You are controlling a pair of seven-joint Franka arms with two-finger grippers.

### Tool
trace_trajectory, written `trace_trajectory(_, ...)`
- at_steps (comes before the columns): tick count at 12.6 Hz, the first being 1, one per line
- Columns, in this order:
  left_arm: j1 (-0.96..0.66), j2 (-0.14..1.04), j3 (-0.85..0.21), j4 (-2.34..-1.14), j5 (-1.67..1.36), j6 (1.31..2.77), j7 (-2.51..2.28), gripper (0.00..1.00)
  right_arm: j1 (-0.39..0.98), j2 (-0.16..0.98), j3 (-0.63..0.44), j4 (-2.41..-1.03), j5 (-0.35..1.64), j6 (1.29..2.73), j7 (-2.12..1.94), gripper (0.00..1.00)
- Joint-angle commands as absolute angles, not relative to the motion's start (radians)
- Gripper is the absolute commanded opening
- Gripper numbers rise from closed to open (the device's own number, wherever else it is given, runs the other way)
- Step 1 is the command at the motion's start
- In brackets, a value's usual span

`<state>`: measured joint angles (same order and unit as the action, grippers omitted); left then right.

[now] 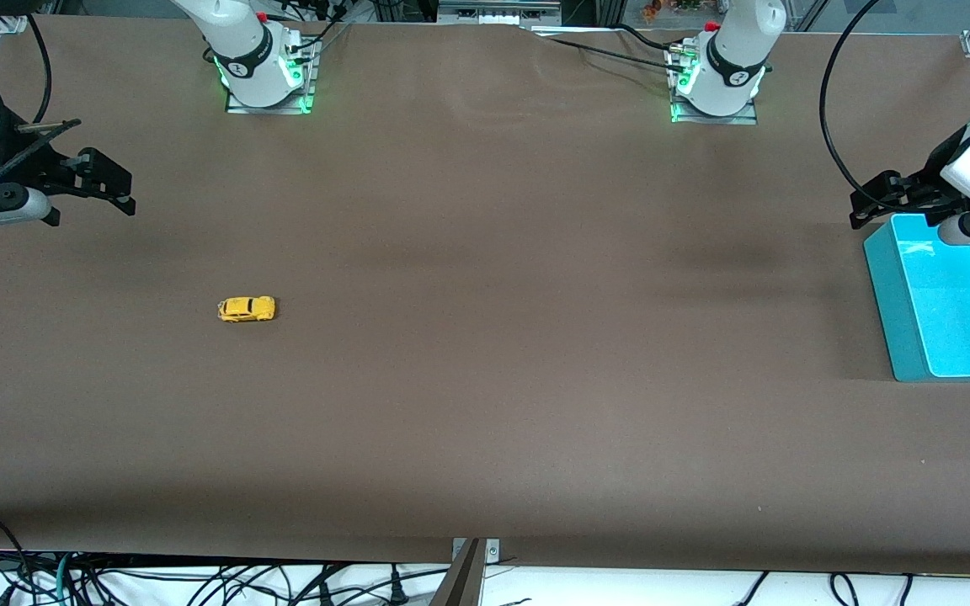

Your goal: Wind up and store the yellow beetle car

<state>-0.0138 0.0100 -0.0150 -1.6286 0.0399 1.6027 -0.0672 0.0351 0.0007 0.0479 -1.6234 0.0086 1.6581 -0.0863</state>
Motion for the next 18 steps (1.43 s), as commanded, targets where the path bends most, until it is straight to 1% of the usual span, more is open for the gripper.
trace_trajectory(1,-0.012,0.020,-0.015,-1.601,0.028,1.582,-0.071,1.00,0.037,-0.011,0.052,-1.612,-0.002,1.638,-0.071,1.00)
trace_trajectory(8,-0.012,0.020,-0.017,-1.601,0.026,1.582,-0.071,1.00,0.038,-0.009,0.052,-1.612,-0.002,1.638,-0.075,1.00)
trace_trajectory(13,-0.012,0.020,-0.017,-1.601,0.028,1.582,-0.071,1.00,0.038,-0.012,0.052,-1.612,-0.003,1.614,-0.078,1.00)
trace_trajectory(16,-0.012,0.021,-0.017,-1.601,0.028,1.582,-0.072,1.00,0.038,-0.012,0.054,-1.617,-0.002,1.566,-0.078,1.00)
trace_trajectory(18,-0.015,0.021,-0.018,-1.600,0.028,1.582,-0.074,1.00,0.038,-0.011,0.055,-1.623,-0.002,1.560,-0.078,1.00)
